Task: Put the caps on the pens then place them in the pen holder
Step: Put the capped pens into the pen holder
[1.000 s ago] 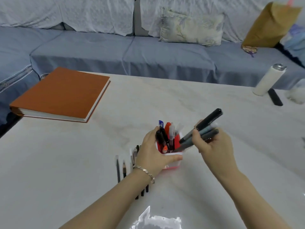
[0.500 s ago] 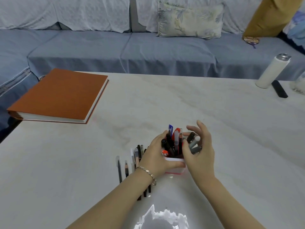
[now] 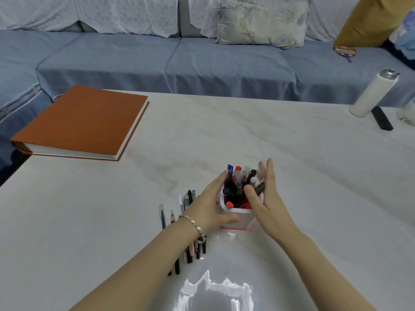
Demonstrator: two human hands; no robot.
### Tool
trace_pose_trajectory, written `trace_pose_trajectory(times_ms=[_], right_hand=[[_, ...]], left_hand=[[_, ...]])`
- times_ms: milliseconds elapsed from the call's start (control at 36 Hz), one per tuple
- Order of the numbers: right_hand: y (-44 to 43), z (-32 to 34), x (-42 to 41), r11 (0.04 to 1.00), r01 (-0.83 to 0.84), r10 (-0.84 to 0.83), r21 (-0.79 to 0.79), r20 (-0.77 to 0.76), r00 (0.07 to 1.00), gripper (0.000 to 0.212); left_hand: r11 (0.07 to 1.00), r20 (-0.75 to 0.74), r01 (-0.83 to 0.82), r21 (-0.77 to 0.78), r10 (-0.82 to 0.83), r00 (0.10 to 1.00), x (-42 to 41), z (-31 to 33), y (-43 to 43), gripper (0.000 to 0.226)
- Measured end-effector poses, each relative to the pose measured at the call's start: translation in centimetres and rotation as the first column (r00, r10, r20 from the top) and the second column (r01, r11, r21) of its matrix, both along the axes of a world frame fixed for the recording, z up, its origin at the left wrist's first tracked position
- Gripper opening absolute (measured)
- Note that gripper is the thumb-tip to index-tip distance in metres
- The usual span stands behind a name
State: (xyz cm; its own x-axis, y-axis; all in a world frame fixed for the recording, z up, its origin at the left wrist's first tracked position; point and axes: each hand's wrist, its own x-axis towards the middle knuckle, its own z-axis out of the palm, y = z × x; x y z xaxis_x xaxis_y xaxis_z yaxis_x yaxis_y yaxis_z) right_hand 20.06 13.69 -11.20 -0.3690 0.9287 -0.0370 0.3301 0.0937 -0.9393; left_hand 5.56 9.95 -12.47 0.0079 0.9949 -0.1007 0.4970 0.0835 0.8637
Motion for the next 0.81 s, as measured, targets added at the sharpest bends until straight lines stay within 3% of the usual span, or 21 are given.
trace_pose_trajectory(times_ms=[28,111,222,306,389,528,694,806], right_hand=[[0.0,-0.1,0.3,0.998,-0.024,0.022,-0.060,-0.038,0.999,0.089],[-0.1,-1.4,1.7,0.991,-0.101,0.107,-0.083,0.070,0.992,0.108],[0.2,-2.6,2.5,0.991,-0.112,0.120,-0.070,0.126,0.985,0.080],[0.6,-3.3,2.6,0.995,-0.074,0.082,-0.066,0.120,0.989,0.086],[0.0,-2.0,1.9,0.994,-0.112,0.113,-0.016,0.075,0.991,0.080],[-0.6,0.4,-0.1,0.993,-0.118,0.112,-0.026,-0.160,0.981,0.046],[-0.8,-0.3,0.1,0.996,-0.085,0.075,-0.035,-0.219,0.973,0.073],[-0.3,-1.1,0.2,0.996,-0.089,0.085,-0.019,-0.179,0.980,0.072]], left_hand=[[0.999,-0.027,0.022,-0.034,-0.023,0.999,0.0,0.3,-0.2,0.085],[0.989,-0.235,-0.046,-0.138,0.012,0.972,-1.2,0.2,-1.4,0.085],[0.935,-0.447,-0.352,-0.026,0.304,0.841,-3.5,-1.0,-3.7,0.070],[0.844,-0.523,-0.517,-0.139,0.381,0.762,-4.5,-1.5,-5.5,0.076],[0.784,-0.513,-0.558,-0.272,0.373,0.773,-5.0,-2.6,-6.3,0.073],[0.763,-0.433,-0.572,-0.303,0.424,0.795,-4.8,-3.6,-5.9,0.050],[0.766,-0.403,-0.577,-0.283,0.451,0.796,-4.8,-3.6,-4.7,0.028],[0.776,-0.408,-0.562,-0.287,0.432,0.804,-4.8,-4.2,-4.3,0.017]])
